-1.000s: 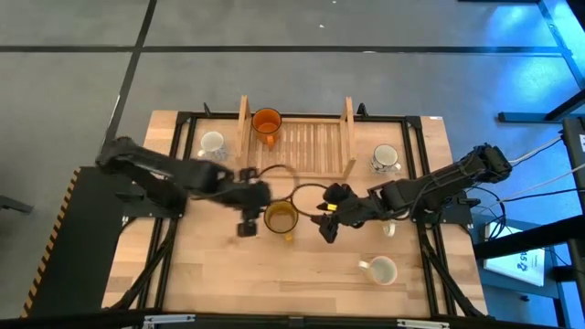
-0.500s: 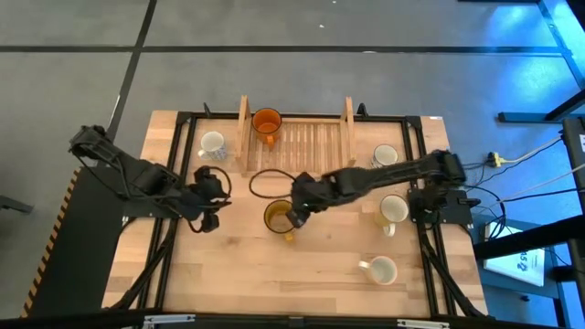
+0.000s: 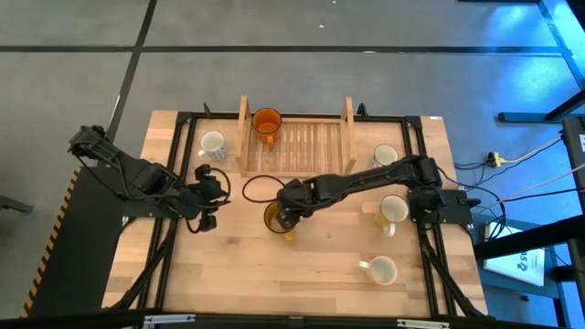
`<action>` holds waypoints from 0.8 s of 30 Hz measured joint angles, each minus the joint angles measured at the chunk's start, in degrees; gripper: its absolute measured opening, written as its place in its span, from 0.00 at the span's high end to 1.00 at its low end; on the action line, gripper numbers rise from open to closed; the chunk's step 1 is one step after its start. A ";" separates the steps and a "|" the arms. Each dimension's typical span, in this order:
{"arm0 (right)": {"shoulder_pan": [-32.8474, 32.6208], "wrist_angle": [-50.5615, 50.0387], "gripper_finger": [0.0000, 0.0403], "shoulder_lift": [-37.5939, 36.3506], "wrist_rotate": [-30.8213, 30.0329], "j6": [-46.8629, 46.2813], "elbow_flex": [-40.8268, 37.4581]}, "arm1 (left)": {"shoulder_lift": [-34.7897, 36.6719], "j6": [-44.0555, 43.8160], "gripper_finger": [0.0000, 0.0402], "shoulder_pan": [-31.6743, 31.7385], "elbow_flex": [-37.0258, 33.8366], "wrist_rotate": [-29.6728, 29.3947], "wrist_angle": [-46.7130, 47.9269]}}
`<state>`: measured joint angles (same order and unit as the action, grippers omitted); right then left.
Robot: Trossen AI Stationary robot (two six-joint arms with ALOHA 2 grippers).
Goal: Place coffee mugs
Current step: Put the dark yellow mug on the shelf
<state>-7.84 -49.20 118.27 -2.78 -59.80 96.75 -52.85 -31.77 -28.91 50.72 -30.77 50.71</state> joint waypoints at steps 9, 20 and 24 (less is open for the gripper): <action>0.00 1.56 0.63 2.05 0.00 -1.95 -0.25 | -0.01 1.11 0.78 0.00 0.00 -0.16 -0.34; 0.27 -2.14 0.95 2.01 -4.12 -3.32 1.15 | -0.01 2.38 0.78 0.00 0.00 -0.73 -0.43; 2.20 -7.81 0.98 1.85 -7.75 -0.76 5.68 | -0.01 2.34 0.78 0.00 0.00 -0.71 -0.46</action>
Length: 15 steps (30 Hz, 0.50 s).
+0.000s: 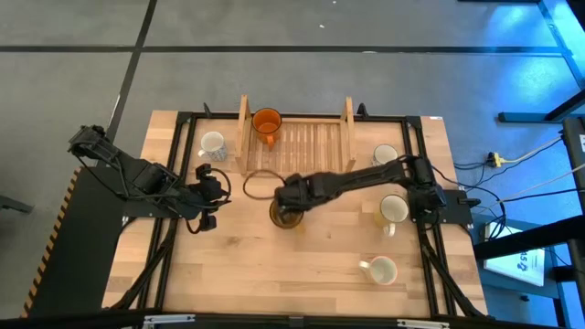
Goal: Place coffee mugs
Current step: Put the dark yellow mug on the shelf
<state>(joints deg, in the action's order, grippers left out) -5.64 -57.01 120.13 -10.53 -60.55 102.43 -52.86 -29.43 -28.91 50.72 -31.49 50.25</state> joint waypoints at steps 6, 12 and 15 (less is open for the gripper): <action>4.92 -6.32 0.98 -0.63 -5.67 0.68 5.12 | 0.00 -0.45 0.78 0.00 0.00 0.00 -0.63; 12.25 -8.07 0.97 -2.68 -13.01 2.07 7.24 | -0.02 -0.92 0.78 0.00 0.00 0.04 -1.13; 16.57 -7.06 0.98 -2.75 -13.51 3.74 7.19 | 0.00 -1.54 0.78 0.00 0.00 0.03 -1.98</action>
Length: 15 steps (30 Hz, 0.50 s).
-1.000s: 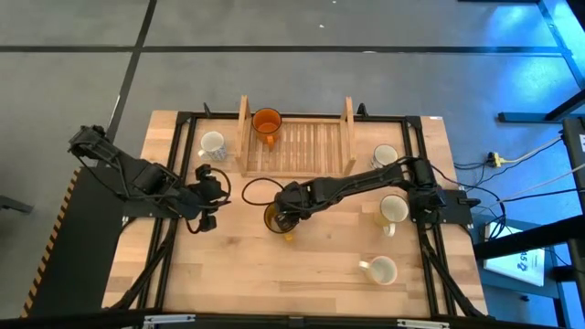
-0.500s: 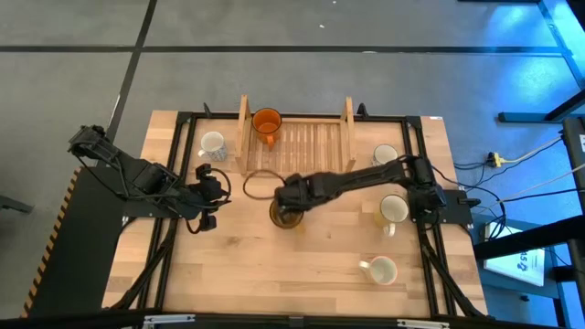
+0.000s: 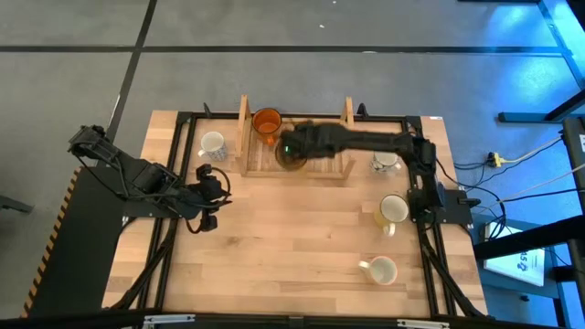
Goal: Place coffee mugs
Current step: Put the dark yellow mug on the shelf
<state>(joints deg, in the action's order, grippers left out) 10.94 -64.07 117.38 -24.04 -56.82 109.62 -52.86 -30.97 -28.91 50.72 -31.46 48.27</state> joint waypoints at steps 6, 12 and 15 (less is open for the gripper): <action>8.66 4.47 0.98 -0.06 2.30 5.07 -1.24 | 0.00 -0.10 0.78 0.00 0.00 -1.02 -0.43; 13.72 8.99 0.99 0.28 5.90 7.82 -1.73 | -0.02 0.01 0.78 0.00 0.00 -2.11 -0.50; 15.04 8.64 0.98 1.47 8.24 7.79 -1.75 | -0.02 0.01 0.78 0.02 0.00 -2.56 -0.50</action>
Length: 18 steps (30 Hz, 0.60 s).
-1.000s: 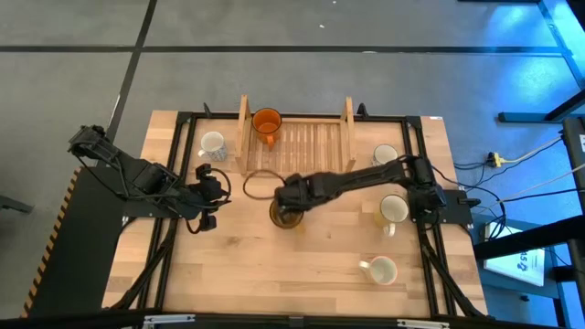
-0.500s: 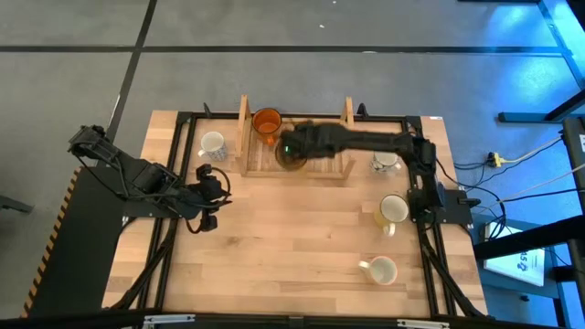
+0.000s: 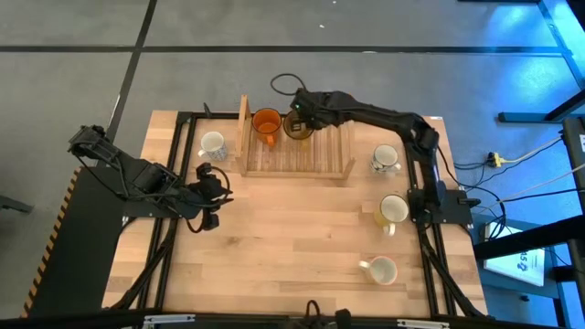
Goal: Place coffee mugs
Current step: Put the dark yellow mug on the shelf
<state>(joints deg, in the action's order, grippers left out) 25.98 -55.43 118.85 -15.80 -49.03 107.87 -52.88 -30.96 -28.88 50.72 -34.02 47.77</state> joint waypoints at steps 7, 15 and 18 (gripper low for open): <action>1.14 3.89 0.99 3.77 3.00 -0.37 -0.04 | 0.00 0.04 0.78 0.00 0.00 -1.49 0.13; 1.84 4.64 0.96 5.97 4.88 -1.86 -0.09 | 0.00 -0.26 0.78 -0.01 0.00 -1.41 0.48; 2.14 4.77 0.97 6.57 4.84 -2.07 -0.09 | 0.00 -0.39 0.78 -0.02 0.00 -1.44 0.52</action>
<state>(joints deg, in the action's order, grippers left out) 28.11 -50.66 125.42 -10.96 -51.11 107.79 -52.88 -31.35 -28.91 50.72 -35.46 48.29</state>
